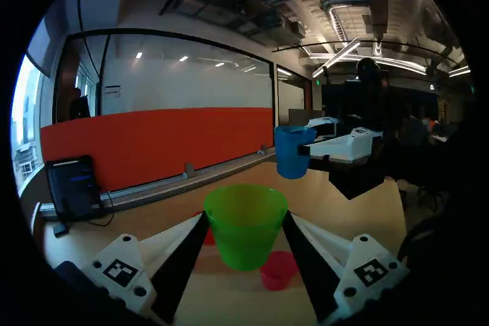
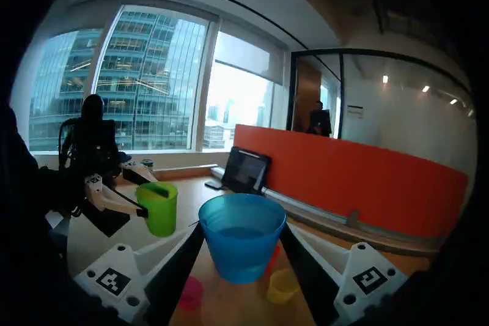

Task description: Pour water

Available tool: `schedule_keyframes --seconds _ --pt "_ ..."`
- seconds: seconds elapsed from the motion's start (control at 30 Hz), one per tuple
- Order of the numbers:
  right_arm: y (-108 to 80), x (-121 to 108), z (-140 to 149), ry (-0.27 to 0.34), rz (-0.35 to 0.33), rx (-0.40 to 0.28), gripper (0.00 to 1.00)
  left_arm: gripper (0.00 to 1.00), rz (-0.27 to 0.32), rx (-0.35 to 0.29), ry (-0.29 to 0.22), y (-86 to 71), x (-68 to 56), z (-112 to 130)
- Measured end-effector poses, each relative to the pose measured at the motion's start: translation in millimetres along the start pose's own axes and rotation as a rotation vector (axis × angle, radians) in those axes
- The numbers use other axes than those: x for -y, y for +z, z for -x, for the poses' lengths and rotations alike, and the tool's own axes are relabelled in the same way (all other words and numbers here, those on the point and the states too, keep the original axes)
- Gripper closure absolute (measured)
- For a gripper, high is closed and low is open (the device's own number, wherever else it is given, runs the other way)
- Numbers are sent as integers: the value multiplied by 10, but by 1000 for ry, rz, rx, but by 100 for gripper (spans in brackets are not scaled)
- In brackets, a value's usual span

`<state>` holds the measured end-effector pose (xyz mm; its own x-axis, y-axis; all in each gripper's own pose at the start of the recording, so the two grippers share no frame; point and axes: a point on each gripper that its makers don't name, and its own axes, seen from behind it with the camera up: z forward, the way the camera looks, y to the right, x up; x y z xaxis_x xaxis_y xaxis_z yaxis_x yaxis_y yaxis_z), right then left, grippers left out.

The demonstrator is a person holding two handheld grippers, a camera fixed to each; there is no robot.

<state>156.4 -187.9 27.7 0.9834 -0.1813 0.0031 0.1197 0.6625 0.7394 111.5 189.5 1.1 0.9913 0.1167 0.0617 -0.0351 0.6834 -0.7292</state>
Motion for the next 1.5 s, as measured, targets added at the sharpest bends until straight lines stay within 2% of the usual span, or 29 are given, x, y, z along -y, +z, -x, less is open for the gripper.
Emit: schedule_keyframes --seconds 0.27,0.37,0.87,1.5 --pt "82 24 -272 -30 -23 -29 10 13 10 -4 4 -23 -53 -15" --pt "113 17 -338 -60 -27 -34 10 14 16 -2 3 -20 -68 -4" --pt "290 12 -655 -281 -35 -40 10 13 34 10 9 28 -126 71" --pt "541 69 -987 -565 -30 -59 10 14 59 13 22 77 -210 40"
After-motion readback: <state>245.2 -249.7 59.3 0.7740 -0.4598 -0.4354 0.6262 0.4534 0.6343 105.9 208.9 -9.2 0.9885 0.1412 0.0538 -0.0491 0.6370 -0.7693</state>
